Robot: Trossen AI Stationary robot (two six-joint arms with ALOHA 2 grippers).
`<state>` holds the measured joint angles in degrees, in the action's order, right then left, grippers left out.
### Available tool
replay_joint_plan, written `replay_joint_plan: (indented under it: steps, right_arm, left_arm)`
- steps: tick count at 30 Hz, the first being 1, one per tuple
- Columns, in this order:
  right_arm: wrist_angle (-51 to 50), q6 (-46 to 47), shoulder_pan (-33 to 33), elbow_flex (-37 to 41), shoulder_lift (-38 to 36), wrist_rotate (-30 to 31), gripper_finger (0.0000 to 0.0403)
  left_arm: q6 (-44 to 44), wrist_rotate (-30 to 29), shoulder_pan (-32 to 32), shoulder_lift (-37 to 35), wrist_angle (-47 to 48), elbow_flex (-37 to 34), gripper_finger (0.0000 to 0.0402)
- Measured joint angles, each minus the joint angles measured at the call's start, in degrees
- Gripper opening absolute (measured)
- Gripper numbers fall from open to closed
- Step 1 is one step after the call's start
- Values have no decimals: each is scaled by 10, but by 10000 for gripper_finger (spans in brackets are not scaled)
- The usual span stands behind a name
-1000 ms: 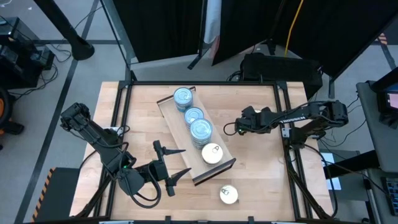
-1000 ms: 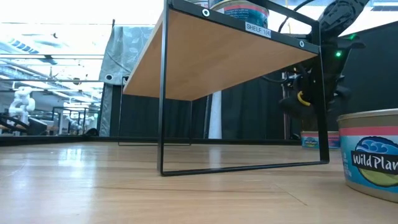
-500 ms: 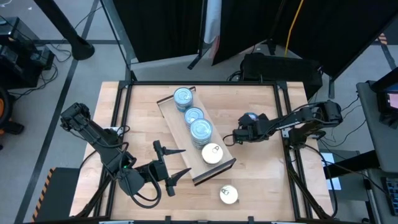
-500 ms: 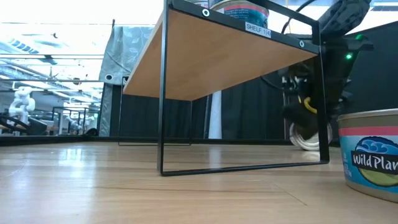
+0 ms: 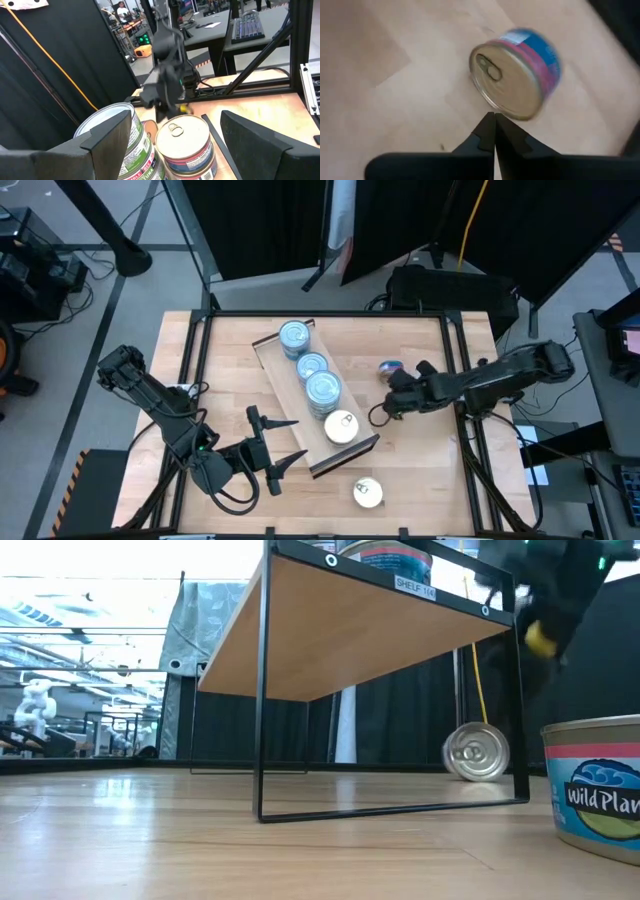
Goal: Stack canned seafood by type on shelf
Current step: Stack the blue-pink tuna can on top of the blue-pink tuna cans on the shelf
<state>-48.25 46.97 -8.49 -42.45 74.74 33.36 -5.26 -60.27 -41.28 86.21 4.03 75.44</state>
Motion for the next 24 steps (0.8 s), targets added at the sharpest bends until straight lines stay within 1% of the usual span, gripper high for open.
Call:
replay_joint_plan:
  steps: [3, 6, 9, 10, 13, 15, 18, 21, 24]
  right_arm:
    - [-29, -126, 2, -28, -62, -21, 9]
    - [-36, -258, 16, -38, -120, -40, 38]
    - [-37, -348, 48, -39, -171, -40, 87]
    - [-36, -371, 62, -39, -184, -49, 107]
    - [-20, -429, 117, -39, -211, -125, 178]
    - [-11, -452, 151, -39, -217, -179, 225]
    - [3, -481, 190, -39, -209, -227, 279]
    - [30, -518, 220, -39, -187, -268, 303]
    - [49, -550, 242, -39, -154, -299, 305]
  left_arm:
    - [0, 0, 0, 0, 0, 0, 306]
    - [1, 0, 0, 0, 0, 0, 306]
    - [3, 0, 0, 0, 0, 0, 306]
    - [3, 0, 0, 0, -1, 0, 306]
    - [4, 0, 0, 0, -1, 0, 306]
    - [4, 0, 0, 0, -1, 0, 306]
    - [4, 0, 0, 0, -1, 0, 306]
    - [4, 0, 0, 0, -1, 0, 306]
    - [4, 0, 0, 0, -1, 0, 306]
